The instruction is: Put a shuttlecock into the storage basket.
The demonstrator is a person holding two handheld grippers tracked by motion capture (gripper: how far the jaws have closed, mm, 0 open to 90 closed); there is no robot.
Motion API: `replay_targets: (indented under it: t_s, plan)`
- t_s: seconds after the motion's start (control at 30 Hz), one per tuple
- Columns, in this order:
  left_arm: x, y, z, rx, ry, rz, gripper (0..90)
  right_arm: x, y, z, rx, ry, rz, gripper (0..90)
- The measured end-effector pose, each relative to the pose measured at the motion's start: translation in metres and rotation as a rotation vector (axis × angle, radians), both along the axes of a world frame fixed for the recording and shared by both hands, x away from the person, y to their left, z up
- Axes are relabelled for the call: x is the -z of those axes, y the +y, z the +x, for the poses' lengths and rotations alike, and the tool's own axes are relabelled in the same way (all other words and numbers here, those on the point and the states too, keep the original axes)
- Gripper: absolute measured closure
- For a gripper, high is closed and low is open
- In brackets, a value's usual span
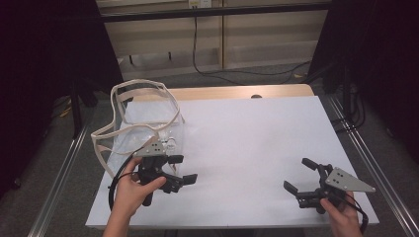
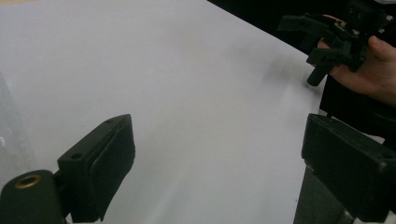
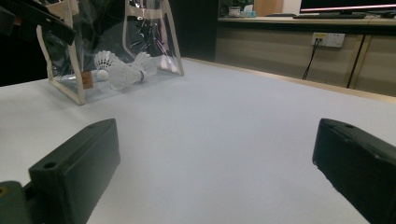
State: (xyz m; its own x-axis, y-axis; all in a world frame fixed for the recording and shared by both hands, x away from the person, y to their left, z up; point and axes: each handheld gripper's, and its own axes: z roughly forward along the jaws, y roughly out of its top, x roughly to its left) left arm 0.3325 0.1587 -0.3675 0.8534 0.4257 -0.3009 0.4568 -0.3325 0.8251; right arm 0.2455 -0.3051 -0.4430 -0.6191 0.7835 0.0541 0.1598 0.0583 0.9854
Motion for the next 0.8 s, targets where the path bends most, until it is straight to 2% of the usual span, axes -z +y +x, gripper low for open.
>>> replay_targets:
  t_s: [0.13, 0.27, 0.63, 0.73, 0.8]
  plan:
    - [0.006, 0.003, -0.001, -0.012, 0.0, -0.02, 9.6, 0.0, 0.0, 0.0, 0.001, 0.002, -0.002, 0.4]
    - [0.01, 0.007, -0.001, -0.015, 0.001, -0.015, 9.7, 0.0, 0.0, 0.0, 0.001, 0.001, -0.002, 0.4]
    - [0.018, 0.01, -0.003, -0.01, -0.018, -0.038, 9.3, 0.0, 0.0, 0.0, 0.0, -0.001, -0.002, 0.4]
    - [0.02, 0.012, -0.003, -0.015, -0.024, -0.028, 9.3, 0.0, 0.0, 0.0, -0.001, -0.003, -0.001, 0.4]
    - [0.02, 0.013, -0.003, -0.018, -0.025, -0.047, 9.3, 0.001, 0.0, 0.001, -0.004, -0.001, -0.004, 0.4]
